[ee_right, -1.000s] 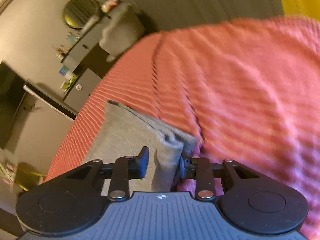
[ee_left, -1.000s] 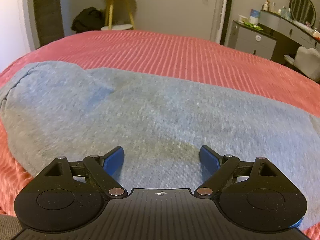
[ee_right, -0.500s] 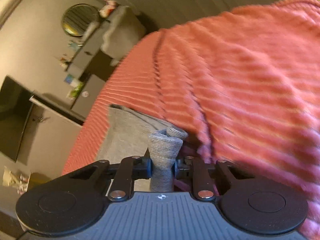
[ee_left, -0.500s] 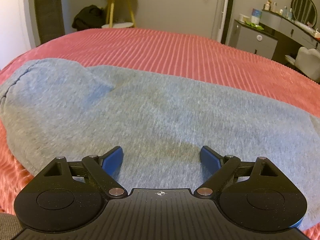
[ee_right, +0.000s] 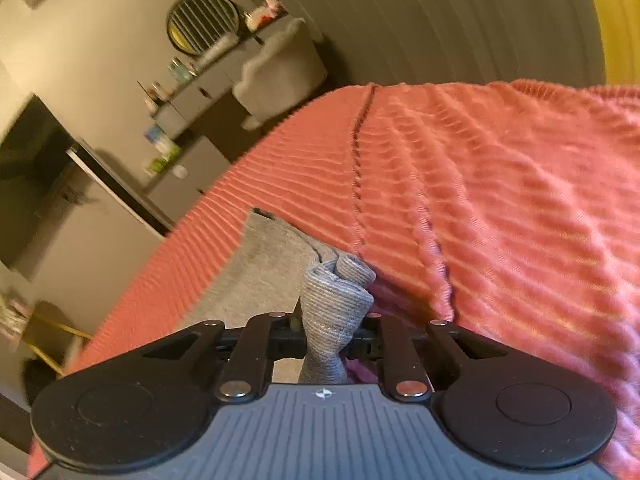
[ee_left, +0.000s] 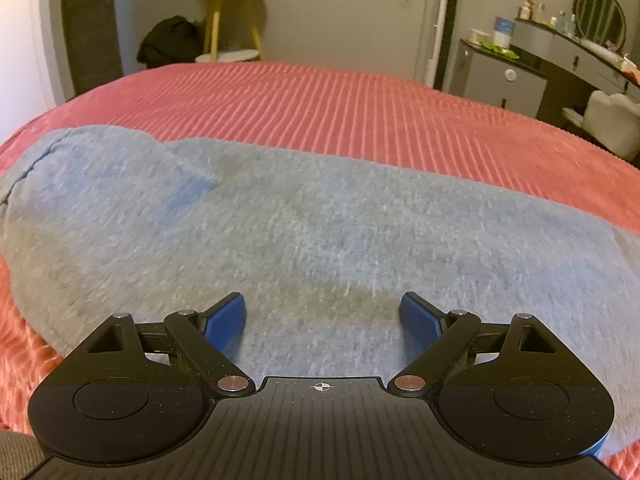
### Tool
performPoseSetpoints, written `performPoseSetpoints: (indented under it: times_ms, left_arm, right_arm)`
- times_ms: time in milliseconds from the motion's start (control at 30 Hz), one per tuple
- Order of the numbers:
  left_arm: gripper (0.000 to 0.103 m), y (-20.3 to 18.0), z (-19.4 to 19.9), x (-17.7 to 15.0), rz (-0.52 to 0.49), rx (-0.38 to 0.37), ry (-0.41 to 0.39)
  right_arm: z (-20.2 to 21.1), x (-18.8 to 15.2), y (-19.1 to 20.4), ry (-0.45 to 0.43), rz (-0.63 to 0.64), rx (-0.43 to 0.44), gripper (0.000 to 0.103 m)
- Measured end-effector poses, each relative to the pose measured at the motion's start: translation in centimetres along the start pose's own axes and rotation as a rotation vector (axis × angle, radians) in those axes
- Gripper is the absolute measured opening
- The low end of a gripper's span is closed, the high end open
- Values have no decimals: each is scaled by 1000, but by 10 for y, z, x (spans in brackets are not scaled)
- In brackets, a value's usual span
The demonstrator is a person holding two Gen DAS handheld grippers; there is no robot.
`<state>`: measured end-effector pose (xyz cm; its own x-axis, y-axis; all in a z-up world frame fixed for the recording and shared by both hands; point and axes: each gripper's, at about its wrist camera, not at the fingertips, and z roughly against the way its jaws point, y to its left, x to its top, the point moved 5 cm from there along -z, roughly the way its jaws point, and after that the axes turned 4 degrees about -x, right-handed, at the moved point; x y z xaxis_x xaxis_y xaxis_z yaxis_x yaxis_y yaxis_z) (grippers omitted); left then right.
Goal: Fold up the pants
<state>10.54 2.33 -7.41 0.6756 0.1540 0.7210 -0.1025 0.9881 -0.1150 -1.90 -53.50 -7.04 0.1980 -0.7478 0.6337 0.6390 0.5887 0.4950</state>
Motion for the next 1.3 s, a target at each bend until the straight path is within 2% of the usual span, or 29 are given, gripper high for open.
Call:
performPoseSetpoints:
  times_ms: [100,200,267,333,433,533,600,667,733,767,833,900,967,1033,1067,1100,1167,1200,1233,1267,1300]
  left_arm:
    - [90,0,1,1,8,-22,8]
    - [89,1,-1,1,21,-39,19]
    - [88,0,-1,1,17,-44,20]
    - [87,-1,0,1,16,-54,17]
    - [86,1,2,2,28,-73,10]
    - [86,4,5,5,51,-95,-2]
    - [86,8,6,6,74,-115,-11]
    - [86,9,6,7,87,-142,-14]
    - [86,9,6,7,83,-170,-13]
    - [86,8,6,7,80,-185,-12]
    - [86,4,6,7,74,-223,-12]
    - [86,-2,6,7,66,-280,-6]
    - [86,-10,6,6,58,-353,14]
    - [86,-20,7,3,60,-434,49]
    - [86,-24,8,2,65,-481,70]
    - [86,-28,7,2,75,-520,91]
    - [86,-36,1,4,118,-594,144]
    - [85,-41,-3,5,142,-620,171]
    - [83,-46,-7,6,162,-649,197]
    - [82,-52,-13,7,175,-675,217]
    - [76,-57,-17,8,182,-694,234]
  right_arm:
    - [3,1,11,0,17,-16,12]
    - [18,1,44,-34,117,6,12]
    - [31,-5,79,-49,220,65,12]
    - [44,-22,123,-33,334,160,12]
    - [65,-70,189,23,538,313,12]
    - [78,-144,239,155,726,460,12]
    - [82,-193,256,236,829,522,13]
    - [79,-230,264,348,885,537,18]
    - [70,-253,264,520,874,529,35]
    - [67,-257,261,574,840,529,38]
    - [65,-244,251,615,719,555,52]
    - [59,-217,230,583,566,526,57]
    - [45,-195,208,565,473,400,56]
    - [31,-184,184,561,446,208,25]
    - [30,-178,175,558,393,183,25]
    - [32,-173,169,547,344,189,27]
    - [42,-161,162,468,315,187,44]
    - [47,-157,160,435,313,194,58]
    - [51,-155,162,405,304,218,66]
    - [54,-152,161,382,294,241,67]
    - [56,-150,158,365,285,254,69]
